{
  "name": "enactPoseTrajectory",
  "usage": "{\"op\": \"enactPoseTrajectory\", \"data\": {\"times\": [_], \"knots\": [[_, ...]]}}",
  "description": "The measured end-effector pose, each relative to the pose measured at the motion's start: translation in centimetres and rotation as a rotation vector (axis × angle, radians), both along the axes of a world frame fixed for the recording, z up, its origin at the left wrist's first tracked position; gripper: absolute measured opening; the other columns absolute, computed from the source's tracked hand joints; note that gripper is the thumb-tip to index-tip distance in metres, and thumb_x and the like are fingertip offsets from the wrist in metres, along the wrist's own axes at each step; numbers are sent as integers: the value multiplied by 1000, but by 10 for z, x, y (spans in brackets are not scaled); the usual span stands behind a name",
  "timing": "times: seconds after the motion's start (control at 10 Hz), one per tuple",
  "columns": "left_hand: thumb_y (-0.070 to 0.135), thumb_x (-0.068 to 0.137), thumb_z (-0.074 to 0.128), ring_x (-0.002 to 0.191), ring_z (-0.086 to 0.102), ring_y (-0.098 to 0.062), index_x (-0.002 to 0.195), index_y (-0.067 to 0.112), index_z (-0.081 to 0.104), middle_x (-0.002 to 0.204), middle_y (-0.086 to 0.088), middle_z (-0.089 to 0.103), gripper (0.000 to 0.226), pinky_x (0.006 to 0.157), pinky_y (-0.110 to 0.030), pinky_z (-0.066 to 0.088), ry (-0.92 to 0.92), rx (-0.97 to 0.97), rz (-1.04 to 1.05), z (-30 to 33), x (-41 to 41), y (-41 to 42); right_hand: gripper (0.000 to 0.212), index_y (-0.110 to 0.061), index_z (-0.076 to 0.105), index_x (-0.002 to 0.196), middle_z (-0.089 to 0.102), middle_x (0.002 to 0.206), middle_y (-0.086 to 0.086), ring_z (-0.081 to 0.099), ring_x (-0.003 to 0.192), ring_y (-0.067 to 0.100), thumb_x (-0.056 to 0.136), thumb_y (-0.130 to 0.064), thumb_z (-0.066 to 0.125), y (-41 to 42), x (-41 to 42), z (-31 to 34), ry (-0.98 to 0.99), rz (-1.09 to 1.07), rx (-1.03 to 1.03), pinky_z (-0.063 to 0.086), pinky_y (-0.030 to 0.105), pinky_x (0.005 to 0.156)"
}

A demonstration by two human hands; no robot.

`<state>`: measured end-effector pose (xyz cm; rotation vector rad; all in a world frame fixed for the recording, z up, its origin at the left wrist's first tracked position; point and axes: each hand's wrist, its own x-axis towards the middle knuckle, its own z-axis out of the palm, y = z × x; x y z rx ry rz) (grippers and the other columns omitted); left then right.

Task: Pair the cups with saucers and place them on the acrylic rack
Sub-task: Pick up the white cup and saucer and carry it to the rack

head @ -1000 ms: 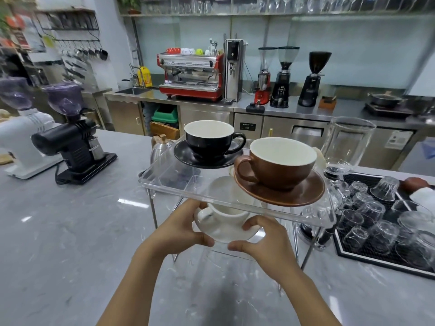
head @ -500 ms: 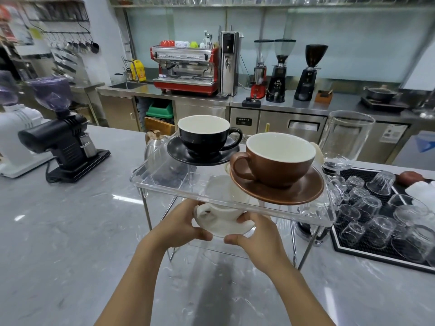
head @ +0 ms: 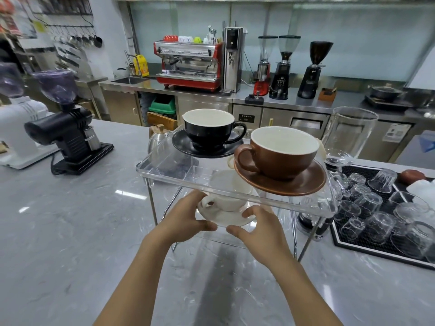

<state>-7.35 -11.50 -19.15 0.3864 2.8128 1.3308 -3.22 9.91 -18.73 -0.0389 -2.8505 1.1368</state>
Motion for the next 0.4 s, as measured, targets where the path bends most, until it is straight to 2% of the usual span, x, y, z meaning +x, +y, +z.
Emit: {"op": "enactPoseTrajectory", "data": {"times": [0.1, 0.2, 0.3, 0.4], "knots": [[30, 66, 90, 100, 58, 3, 107, 34, 59, 106, 20, 62, 51, 87, -23, 49, 95, 8, 48, 4, 13, 5, 44, -32, 53, 107, 48, 124, -7, 51, 118, 15, 76, -55, 74, -3, 10, 1, 51, -3, 51, 49, 30, 98], [34, 72, 85, 100, 56, 1, 108, 28, 59, 109, 14, 60, 45, 85, -18, 45, 191, 1, 86, 6, 30, 10, 41, -33, 50, 114, 37, 132, -12, 46, 127, 12, 82, -50, 69, -5, 23, 4, 109, 6, 62, 46, 25, 98], [28, 81, 81, 106, 57, -7, 118, 22, 60, 118, 14, 58, 43, 94, -25, 45, 247, 62, 169, 7, 46, 13, 28, -38, 51, 109, 33, 142, -18, 34, 137, 4, 87, -44, 66, -5, 36, 4, 188, 31, 17, 31, 11, 97], [21, 85, 78, 111, 56, -9, 126, 17, 60, 121, 14, 55, 44, 97, -28, 46, 360, 98, 291, 10, 64, 19, 14, -37, 57, 102, 45, 141, -18, 33, 138, -2, 90, -36, 65, -6, 52, 8, 296, 59, -63, 19, 0, 97]]}}
